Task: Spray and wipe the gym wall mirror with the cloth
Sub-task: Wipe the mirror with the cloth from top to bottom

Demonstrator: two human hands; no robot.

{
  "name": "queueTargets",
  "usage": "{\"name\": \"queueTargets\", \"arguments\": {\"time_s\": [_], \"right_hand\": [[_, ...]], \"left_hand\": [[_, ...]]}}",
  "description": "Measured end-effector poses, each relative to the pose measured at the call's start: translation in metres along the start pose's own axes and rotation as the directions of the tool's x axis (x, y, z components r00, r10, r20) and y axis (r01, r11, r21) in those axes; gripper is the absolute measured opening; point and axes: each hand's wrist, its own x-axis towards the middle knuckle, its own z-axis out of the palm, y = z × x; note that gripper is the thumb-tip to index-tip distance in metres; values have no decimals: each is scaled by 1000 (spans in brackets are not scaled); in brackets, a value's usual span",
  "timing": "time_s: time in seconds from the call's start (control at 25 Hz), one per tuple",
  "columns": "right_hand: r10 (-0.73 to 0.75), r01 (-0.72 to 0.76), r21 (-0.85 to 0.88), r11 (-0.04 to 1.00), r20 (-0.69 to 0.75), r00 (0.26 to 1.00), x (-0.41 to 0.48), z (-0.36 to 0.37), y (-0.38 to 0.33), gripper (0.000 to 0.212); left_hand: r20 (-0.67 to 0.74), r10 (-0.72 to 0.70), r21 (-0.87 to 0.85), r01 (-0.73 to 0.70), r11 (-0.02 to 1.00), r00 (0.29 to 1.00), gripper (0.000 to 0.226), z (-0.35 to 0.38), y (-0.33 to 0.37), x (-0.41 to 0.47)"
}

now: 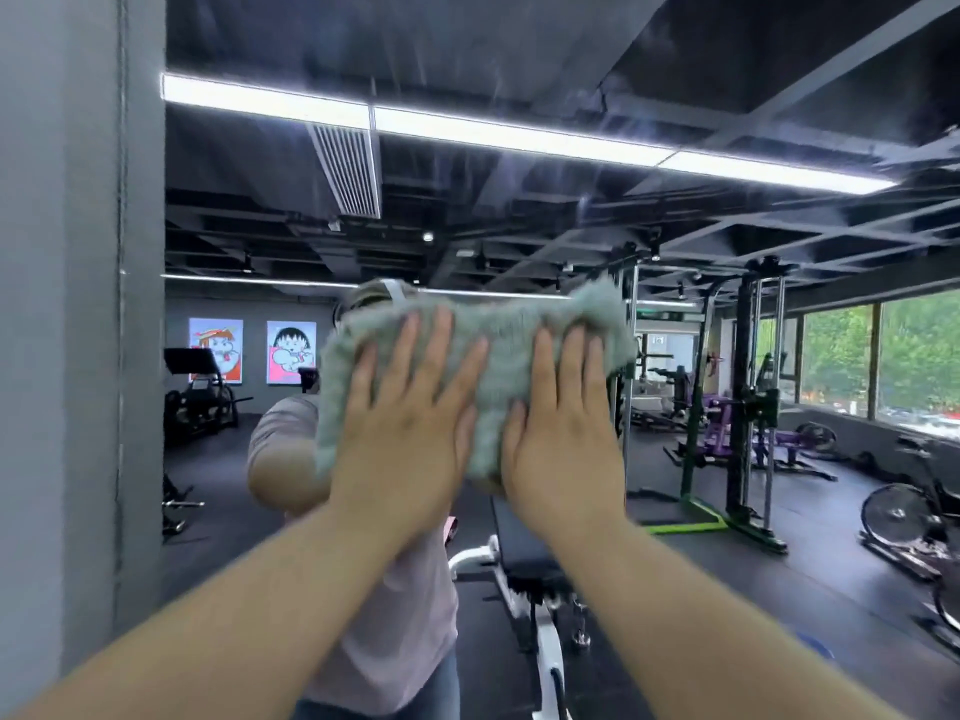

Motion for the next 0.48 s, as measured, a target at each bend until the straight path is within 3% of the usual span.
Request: {"name": "queueTargets", "arguments": {"time_s": [0.12,0.28,0.48], "right_hand": [[16,-15,-12,1000,31,999,-16,3,10,62],[89,-88,53,995,-15,996,110,-37,36,63],[-46,52,80,995,-72,996,161,-56,115,61]], "left_hand": [[25,71,-5,-71,997,997,55,1,7,-14],[18,4,5,-4,1000,1000,58,-18,16,120],[-4,-130,95,130,987,991,56,-3,67,195]]}}
